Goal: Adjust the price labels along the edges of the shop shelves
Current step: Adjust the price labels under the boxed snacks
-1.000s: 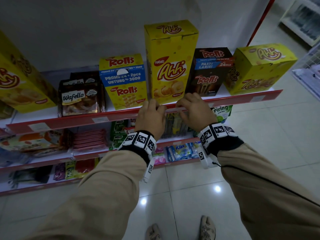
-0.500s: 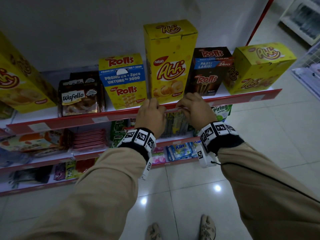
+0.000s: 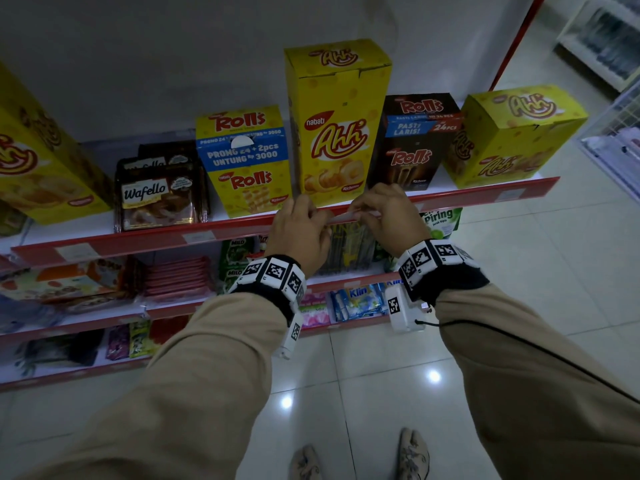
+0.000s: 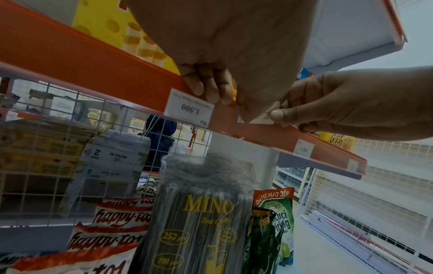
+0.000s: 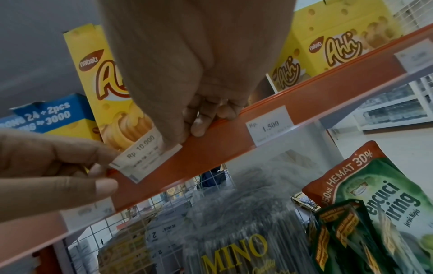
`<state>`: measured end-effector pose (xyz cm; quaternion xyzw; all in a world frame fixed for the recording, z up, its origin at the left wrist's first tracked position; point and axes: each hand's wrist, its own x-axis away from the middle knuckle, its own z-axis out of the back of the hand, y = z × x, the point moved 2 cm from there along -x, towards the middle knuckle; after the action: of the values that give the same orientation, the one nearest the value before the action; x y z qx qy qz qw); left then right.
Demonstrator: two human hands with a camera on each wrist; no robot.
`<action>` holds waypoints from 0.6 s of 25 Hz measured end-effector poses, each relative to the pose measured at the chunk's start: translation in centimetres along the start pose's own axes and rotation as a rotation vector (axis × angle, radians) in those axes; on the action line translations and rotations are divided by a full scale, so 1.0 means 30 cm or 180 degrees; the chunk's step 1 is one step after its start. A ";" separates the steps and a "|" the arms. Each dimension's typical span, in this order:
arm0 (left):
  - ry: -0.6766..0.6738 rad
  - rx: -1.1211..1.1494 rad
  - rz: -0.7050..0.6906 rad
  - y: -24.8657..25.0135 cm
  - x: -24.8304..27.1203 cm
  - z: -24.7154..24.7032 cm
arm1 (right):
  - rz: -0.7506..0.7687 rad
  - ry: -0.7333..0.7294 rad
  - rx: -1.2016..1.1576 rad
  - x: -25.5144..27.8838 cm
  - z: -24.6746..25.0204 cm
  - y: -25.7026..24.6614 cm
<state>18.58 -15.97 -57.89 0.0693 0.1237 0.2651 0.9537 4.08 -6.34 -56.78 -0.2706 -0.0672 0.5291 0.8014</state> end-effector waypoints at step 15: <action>-0.0002 -0.0109 0.0078 -0.003 0.000 -0.009 | 0.0108 0.0010 0.0437 0.003 -0.007 0.016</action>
<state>18.55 -16.03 -58.16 0.0546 0.1179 0.2788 0.9515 3.82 -6.19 -57.20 -0.2169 -0.0249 0.5455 0.8092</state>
